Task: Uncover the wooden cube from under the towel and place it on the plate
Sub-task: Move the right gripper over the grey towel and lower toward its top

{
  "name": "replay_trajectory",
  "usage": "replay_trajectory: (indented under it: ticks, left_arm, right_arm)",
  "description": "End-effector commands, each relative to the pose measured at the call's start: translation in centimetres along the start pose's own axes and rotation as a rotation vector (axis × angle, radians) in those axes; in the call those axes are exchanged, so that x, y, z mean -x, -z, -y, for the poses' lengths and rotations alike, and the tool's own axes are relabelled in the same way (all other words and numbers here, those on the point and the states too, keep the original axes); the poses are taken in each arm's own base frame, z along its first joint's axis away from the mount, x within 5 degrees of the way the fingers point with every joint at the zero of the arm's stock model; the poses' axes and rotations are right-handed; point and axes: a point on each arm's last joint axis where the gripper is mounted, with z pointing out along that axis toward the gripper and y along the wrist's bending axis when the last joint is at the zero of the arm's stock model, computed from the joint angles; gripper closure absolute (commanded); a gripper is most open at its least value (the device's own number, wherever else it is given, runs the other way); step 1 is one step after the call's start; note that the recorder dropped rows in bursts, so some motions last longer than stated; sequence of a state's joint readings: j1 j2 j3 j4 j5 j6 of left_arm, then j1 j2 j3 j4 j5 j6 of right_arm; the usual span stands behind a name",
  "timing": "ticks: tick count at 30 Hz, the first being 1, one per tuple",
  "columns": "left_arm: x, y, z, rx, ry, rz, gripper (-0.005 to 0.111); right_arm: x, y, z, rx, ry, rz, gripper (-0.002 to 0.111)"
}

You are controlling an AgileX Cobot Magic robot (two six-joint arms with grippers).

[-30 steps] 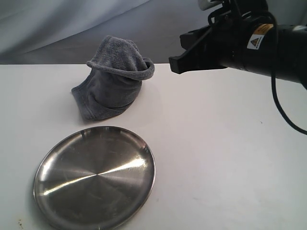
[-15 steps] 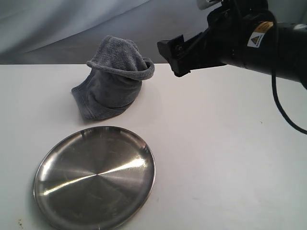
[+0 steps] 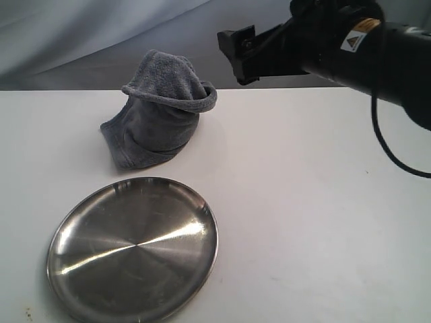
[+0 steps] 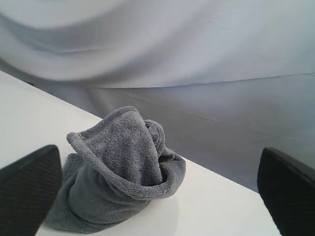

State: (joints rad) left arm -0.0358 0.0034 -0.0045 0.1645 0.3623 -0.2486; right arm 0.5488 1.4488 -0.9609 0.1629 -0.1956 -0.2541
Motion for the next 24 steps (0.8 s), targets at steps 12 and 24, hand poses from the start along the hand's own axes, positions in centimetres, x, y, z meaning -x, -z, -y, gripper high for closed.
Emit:
replay_trajectory:
  ticks: [12,24]
  left_arm:
    - [-0.1,0.0,0.0,-0.007,0.007,0.005,0.107]
    - [-0.1,0.0,0.0,-0.006,0.005,0.005,0.107]
  right_arm:
    - [-2.1,-8.7,-2.2,0.095,0.087,-0.219,0.024]
    - [-0.4,-13.0,-6.8,0.19,0.122,-0.174,0.108]
